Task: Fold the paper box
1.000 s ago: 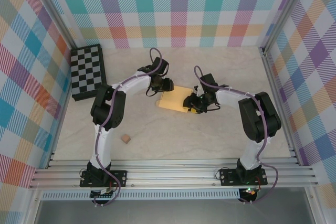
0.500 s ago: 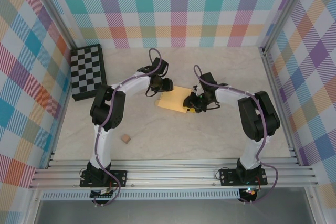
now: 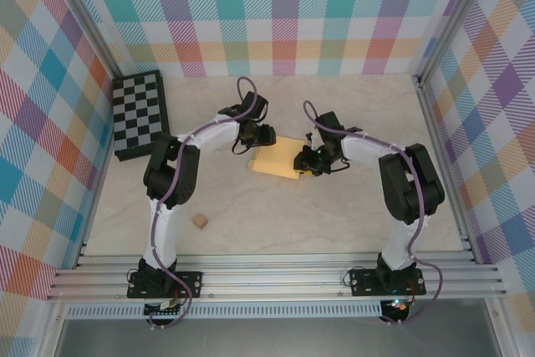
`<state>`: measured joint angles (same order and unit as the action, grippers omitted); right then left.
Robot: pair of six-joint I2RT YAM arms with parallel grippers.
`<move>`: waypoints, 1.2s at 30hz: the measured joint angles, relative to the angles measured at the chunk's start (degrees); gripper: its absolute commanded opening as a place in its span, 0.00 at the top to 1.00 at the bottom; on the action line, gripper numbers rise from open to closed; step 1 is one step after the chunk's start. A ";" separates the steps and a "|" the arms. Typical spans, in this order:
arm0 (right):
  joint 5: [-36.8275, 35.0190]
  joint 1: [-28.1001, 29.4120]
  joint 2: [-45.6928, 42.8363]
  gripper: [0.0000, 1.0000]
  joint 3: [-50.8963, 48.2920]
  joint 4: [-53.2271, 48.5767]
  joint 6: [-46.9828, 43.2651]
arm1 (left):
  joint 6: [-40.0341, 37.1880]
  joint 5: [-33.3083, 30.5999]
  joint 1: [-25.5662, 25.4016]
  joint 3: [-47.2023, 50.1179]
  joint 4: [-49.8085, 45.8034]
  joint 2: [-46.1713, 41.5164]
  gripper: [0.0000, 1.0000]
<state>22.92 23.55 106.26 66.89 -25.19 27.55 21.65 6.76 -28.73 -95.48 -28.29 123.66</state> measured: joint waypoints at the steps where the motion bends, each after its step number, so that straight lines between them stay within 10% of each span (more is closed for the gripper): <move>1: -0.11 0.00 0.00 0.74 0.02 -0.04 -0.44 | 0.00 0.00 0.00 0.00 0.00 0.00 0.54; 22: -2.69 0.20 0.04 0.74 0.09 2.43 -3.21 | -6.95 -1.14 1.84 -5.35 -14.56 0.26 0.33; 36: -3.45 0.20 0.17 0.74 1.40 1.07 -2.49 | -2.82 7.15 2.54 20.28 -4.55 -15.47 0.35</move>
<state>19.46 23.75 106.43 68.29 -24.12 25.06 18.83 13.91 -26.20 -75.20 -32.84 108.18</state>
